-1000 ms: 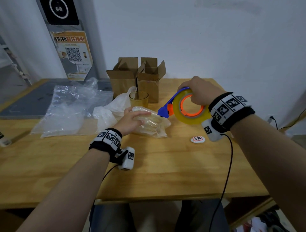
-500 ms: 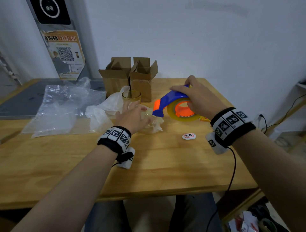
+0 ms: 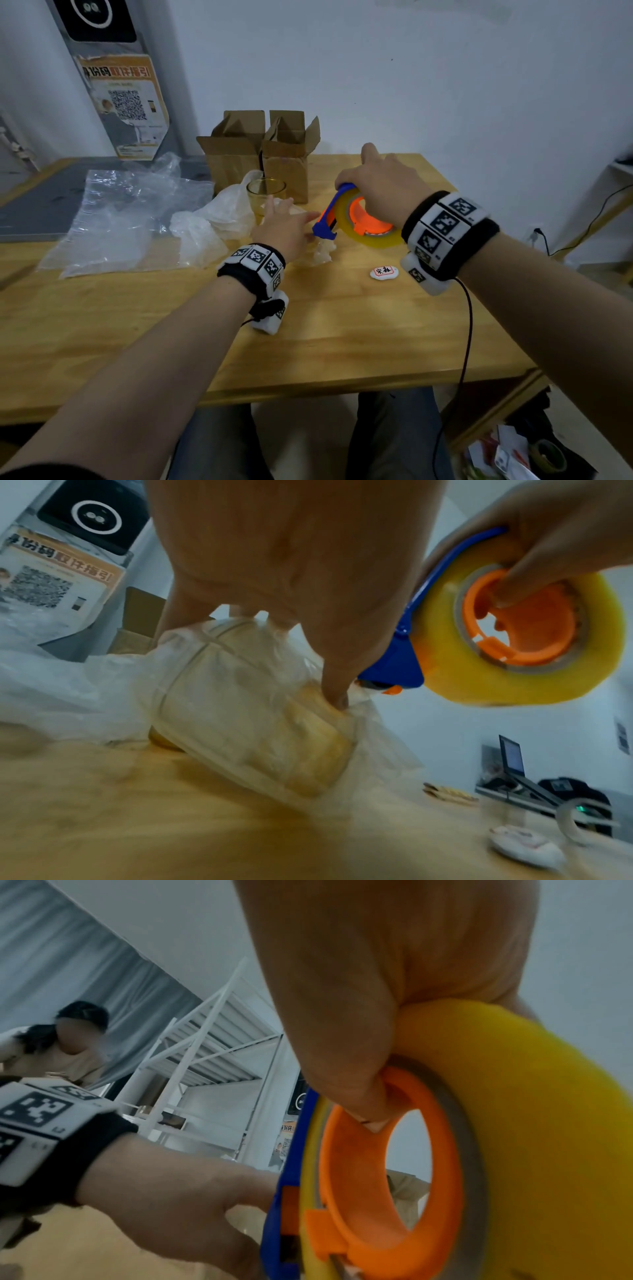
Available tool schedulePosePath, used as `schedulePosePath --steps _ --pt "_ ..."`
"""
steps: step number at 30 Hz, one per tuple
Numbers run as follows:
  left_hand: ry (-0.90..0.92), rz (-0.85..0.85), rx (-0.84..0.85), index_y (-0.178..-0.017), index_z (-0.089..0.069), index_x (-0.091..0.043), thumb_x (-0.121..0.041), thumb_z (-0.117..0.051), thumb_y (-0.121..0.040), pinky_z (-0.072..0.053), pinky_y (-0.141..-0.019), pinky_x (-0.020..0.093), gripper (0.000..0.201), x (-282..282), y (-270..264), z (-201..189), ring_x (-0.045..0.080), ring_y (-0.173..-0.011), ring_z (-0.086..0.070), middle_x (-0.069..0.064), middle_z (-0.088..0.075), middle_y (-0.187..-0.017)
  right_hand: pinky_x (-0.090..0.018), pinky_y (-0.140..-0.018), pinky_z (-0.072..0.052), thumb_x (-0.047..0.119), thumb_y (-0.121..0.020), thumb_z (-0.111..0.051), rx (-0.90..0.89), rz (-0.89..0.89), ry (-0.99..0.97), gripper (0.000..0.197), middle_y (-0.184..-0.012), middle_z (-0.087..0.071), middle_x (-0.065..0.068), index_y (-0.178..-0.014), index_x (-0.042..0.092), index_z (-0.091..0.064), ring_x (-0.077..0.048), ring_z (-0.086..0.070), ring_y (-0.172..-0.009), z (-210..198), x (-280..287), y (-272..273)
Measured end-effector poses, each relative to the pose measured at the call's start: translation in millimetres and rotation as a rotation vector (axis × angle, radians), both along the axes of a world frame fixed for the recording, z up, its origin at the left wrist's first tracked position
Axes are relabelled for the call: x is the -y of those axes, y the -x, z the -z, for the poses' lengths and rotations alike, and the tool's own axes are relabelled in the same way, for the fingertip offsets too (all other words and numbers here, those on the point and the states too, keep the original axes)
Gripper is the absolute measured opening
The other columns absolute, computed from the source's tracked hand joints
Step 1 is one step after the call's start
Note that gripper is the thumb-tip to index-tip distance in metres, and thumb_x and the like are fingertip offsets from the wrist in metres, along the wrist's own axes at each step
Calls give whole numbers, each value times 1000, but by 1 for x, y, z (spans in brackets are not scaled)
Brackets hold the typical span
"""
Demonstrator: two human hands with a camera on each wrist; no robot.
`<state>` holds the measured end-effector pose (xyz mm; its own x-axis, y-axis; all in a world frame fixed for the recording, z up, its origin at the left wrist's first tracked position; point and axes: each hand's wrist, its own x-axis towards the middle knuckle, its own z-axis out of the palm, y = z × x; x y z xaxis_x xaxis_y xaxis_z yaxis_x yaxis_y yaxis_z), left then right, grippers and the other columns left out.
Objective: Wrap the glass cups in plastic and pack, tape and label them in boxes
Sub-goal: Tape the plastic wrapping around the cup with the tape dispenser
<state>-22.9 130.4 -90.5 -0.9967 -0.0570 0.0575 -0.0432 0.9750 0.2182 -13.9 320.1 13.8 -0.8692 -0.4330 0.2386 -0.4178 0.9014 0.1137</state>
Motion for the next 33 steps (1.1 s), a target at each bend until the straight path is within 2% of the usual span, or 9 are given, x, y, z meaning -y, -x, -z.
schedulePosePath --steps 3,5,10,16,19,23,27,30,33 --pt "93 4 26 -152 -18 -61 -44 -47 -107 -39 -106 70 56 -5 -1 1 42 -156 12 4 -5 -172 -47 -73 -46 2 -98 -52 9 56 -44 52 -127 -39 -12 -133 40 -59 -42 -50 -110 -5 10 -3" --pt "133 -1 36 -153 -15 -60 -37 -48 -107 -40 -105 71 61 -8 -3 0 45 -155 13 6 -4 -172 -46 -75 -46 4 -99 -53 12 75 -72 50 -130 -39 -13 -134 40 -59 -42 -50 -114 -7 15 -5" --pt "172 -19 28 -152 -22 -55 -30 -49 -107 -44 -101 69 58 -18 -9 -3 47 -154 12 9 -5 -170 -45 -77 -45 13 -102 -54 -11 61 -187 43 -132 -39 -13 -136 40 -59 -41 -49 -116 -17 26 -6" --pt "127 -36 81 -152 -31 -50 -31 -48 -107 -38 -106 71 52 -25 -12 -14 45 -155 15 10 -4 -170 -48 -81 -46 17 -105 -51 -55 61 -251 38 -131 -42 -12 -137 35 -60 -40 -50 -117 -21 40 -3" --pt "110 -34 96 -151 -35 -48 -32 -46 -107 -38 -107 70 48 -23 -11 -14 45 -155 13 10 -6 -170 -53 -88 -51 17 -105 -51 -52 55 -273 39 -133 -42 -12 -139 37 -59 -41 -49 -118 -21 46 -1" --pt "103 -41 115 -146 -42 -45 -33 -45 -108 -38 -108 69 40 -23 -10 -14 46 -155 12 10 -10 -169 -54 -87 -50 17 -105 -54 -54 50 -310 38 -134 -42 -12 -135 40 -61 -42 -49 -118 -22 52 2" --pt "86 -36 138 -146 -44 -41 -31 -45 -108 -38 -111 65 39 -20 -10 -15 47 -155 12 10 -10 -168 -57 -92 -51 21 -105 -54 -60 41 -336 35 -132 -43 -12 -134 40 -62 -42 -48 -118 -22 59 4" --pt "72 -50 141 -144 -45 -41 -31 -44 -108 -39 -111 65 37 -18 -10 -12 48 -154 10 11 -13 -166 -56 -91 -51 18 -105 -55 -56 43 -326 37 -131 -43 -12 -134 40 -62 -43 -49 -118 -21 62 7" --pt "54 -63 130 -140 -45 -44 -32 -45 -108 -37 -109 68 35 -15 -11 -10 48 -154 8 12 -16 -165 -50 -83 -48 14 -103 -56 -37 54 -303 42 -131 -42 -11 -137 38 -60 -42 -49 -117 -22 62 10"
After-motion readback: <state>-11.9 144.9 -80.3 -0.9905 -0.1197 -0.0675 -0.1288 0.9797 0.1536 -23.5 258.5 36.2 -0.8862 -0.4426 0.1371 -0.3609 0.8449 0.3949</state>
